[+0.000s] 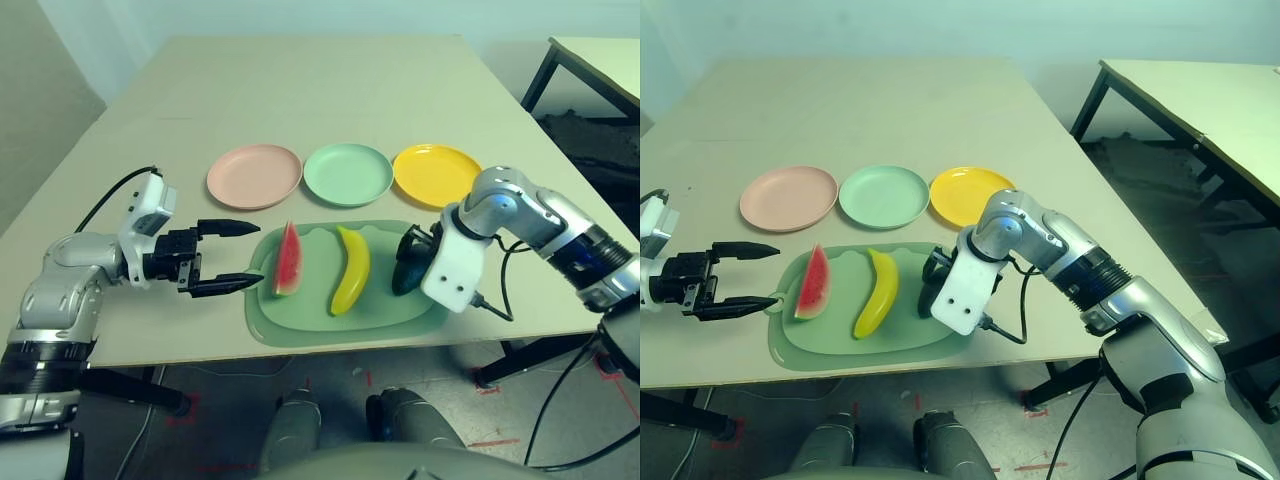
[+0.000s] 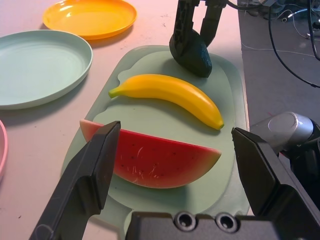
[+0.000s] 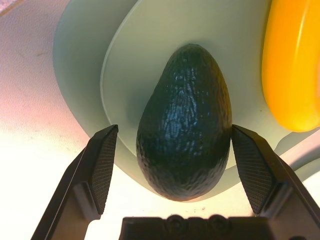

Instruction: Place the fruits into color-matched plates.

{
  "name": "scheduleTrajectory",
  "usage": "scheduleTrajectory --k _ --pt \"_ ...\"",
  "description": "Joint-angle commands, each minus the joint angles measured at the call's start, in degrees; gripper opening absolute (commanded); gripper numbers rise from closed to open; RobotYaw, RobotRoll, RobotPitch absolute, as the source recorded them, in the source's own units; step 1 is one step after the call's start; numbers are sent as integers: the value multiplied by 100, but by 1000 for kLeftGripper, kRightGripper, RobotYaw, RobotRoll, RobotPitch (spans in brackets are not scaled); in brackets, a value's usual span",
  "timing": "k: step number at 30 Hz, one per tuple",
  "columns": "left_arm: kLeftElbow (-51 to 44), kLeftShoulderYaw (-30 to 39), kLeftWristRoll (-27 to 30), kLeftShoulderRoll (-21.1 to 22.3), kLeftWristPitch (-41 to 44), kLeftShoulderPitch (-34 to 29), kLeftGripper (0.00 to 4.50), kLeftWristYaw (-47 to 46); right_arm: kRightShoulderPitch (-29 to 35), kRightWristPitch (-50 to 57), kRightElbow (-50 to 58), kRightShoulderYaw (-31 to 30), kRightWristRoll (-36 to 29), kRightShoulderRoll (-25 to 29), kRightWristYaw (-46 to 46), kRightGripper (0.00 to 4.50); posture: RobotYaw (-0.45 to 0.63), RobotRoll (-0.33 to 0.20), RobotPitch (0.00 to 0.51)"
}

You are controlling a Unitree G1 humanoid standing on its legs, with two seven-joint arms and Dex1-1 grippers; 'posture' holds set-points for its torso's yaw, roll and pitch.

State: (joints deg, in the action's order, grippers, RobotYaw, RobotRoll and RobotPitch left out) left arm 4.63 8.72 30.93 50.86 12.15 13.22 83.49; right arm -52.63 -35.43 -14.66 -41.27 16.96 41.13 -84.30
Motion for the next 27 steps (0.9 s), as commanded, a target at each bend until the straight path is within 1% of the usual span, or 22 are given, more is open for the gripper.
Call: scheduleTrajectory --k 1,2,3,4,5,12,15,19,22,27 --pt "4 49 -59 53 -58 59 4500 -15 19 -33 2 71 158 -41 43 4052 61 0 65" --pt "-8 50 -53 50 -52 63 4500 -22 18 -56 -15 58 202 -49 61 3850 62 0 65" --pt "-16 51 -49 48 -48 68 4500 -28 16 -67 -29 52 241 -58 75 3457 62 0 64" --pt "-18 49 -49 47 -46 75 4500 -34 12 -79 -44 52 270 -68 89 3161 64 0 64" --pt "-20 52 -47 48 -48 78 4500 -39 9 -87 -50 51 286 -74 93 2990 64 0 64" --pt "-6 82 -50 67 -77 89 4500 -63 46 -156 -86 30 330 -29 53 2990 70 0 55" --pt "21 87 -55 64 -86 79 4500 -78 -80 -158 -173 95 271 -52 32 2990 66 0 50" --pt "42 172 72 -29 103 139 4500 -288 -672 -65 -795 309 283 -270 224 2990 64 0 46" --pt "-3 169 140 -63 302 174 4500 -441 -1229 -82 -1646 422 484 -505 616 2990 59 0 45" --pt "-74 104 127 -113 606 290 4500 -724 -1880 -161 -2963 532 817 -988 1437 2990 55 0 47"
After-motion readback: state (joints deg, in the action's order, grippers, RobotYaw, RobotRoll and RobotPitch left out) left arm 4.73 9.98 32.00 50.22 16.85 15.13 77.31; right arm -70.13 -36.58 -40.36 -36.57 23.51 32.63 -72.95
